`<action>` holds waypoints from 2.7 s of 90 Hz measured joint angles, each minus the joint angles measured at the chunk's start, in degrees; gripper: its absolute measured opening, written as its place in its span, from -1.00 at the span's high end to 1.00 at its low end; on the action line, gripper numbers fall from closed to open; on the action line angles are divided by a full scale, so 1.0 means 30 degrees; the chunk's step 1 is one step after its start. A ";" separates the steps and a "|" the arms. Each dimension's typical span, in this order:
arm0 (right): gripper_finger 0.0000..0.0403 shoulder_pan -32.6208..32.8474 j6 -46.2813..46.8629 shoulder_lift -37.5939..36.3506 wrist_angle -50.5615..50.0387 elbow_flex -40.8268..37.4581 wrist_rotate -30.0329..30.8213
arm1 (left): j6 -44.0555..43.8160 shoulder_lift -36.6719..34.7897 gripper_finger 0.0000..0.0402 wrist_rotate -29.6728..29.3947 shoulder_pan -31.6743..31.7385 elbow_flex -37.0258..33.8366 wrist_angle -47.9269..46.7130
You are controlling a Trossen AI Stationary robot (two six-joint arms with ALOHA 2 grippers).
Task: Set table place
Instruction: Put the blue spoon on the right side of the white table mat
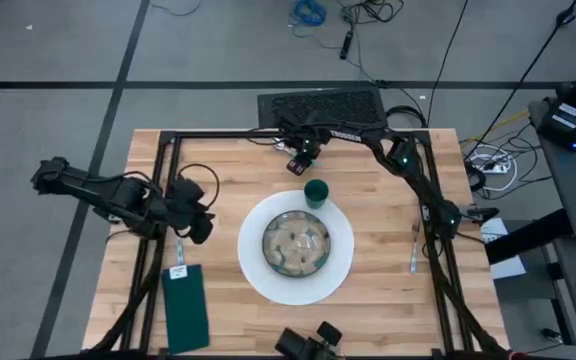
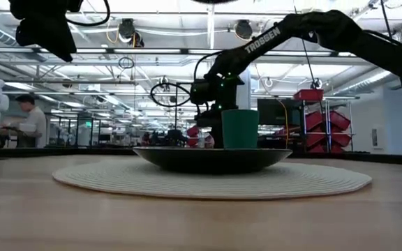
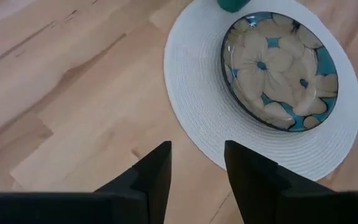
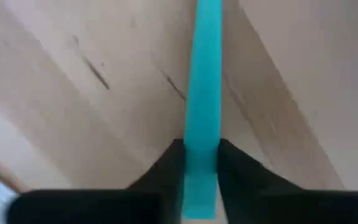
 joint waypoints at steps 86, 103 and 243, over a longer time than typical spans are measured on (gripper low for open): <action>0.82 0.1283 0.2702 -0.8169 -0.5143 -0.0044 0.0710 | 0.0138 0.0000 0.33 0.0087 0.0000 0.0000 -0.0036; 0.83 0.2263 0.6049 -1.0756 -0.8491 -0.0044 0.1502 | 0.0036 0.0000 0.33 -0.1030 0.0003 0.0000 -0.0026; 1.00 0.0993 0.9372 -1.6588 -0.8754 -0.9005 0.3071 | 0.2465 -0.0007 0.33 -0.1093 0.0004 0.0000 -0.0025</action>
